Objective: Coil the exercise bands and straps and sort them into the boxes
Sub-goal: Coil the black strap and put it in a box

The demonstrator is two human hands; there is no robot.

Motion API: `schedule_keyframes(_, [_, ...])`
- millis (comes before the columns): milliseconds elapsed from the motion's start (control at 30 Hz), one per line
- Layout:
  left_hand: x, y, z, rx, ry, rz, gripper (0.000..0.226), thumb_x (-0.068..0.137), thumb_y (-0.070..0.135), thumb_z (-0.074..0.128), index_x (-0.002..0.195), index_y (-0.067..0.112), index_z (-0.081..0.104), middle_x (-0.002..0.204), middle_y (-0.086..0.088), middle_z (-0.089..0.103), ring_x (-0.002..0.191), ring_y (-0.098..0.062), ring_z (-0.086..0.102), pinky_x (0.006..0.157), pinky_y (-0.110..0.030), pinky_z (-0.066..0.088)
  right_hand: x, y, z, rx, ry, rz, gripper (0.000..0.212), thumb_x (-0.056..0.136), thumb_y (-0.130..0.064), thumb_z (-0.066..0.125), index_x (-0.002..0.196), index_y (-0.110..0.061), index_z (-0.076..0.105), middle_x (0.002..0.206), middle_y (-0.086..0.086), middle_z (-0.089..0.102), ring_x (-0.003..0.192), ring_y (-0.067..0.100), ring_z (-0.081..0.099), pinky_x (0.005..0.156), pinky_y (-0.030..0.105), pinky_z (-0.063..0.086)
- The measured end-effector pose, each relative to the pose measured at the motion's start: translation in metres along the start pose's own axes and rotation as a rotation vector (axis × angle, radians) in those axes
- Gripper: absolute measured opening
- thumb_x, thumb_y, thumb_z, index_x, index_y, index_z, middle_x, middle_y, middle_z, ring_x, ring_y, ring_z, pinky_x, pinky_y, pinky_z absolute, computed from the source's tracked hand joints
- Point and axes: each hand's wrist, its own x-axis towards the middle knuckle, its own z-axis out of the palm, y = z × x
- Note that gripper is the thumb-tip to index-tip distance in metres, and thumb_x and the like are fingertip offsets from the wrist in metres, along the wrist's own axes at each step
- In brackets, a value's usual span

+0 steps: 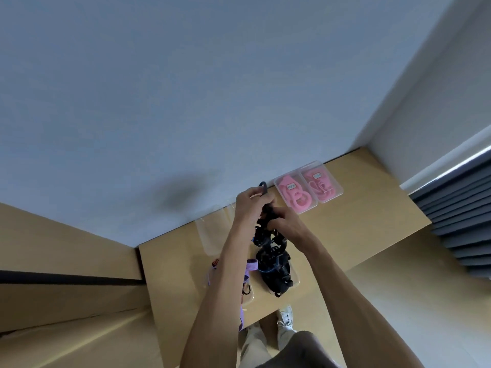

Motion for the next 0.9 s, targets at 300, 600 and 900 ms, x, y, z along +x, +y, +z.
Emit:
schedule_keyframes(300, [-0.058,0.077,0.017,0.197,0.03,0.465,0.009,0.086,0.024,0.071,0.084,0.029,0.078,0.073,0.003,0.071,0.07,-0.015,0.067,0.067,-0.032,0.054,-0.018,-0.061,-0.051,0.246,0.1,-0.219,0.06,0.075,0.008,0.054,0.132,-0.01,0.056,0.112,0.008,0.072,0.114,0.028,0.064,0.097,0.04,0.053])
schedule_keyframes(600, [-0.082,0.131,0.038,0.003,0.206,0.774,0.018,0.091,0.013,0.065,0.092,0.027,0.077,0.079,0.0,0.073,0.081,-0.017,0.074,0.068,-0.03,0.059,-0.039,-0.116,-0.068,0.291,-0.295,-0.444,0.03,0.094,-0.025,0.047,0.111,-0.007,0.064,0.103,0.018,0.071,0.104,0.036,0.068,0.093,0.047,0.05])
schedule_keyframes(900, [-0.059,0.094,0.0,0.598,0.391,0.602,0.026,0.1,0.011,0.053,0.116,0.011,0.073,0.091,-0.004,0.07,0.077,-0.018,0.059,0.07,-0.028,0.043,-0.034,-0.106,-0.049,-0.353,0.072,-0.462,0.027,0.075,0.002,0.067,0.098,-0.01,0.073,0.084,-0.004,0.067,0.074,0.007,0.058,0.061,0.011,0.04])
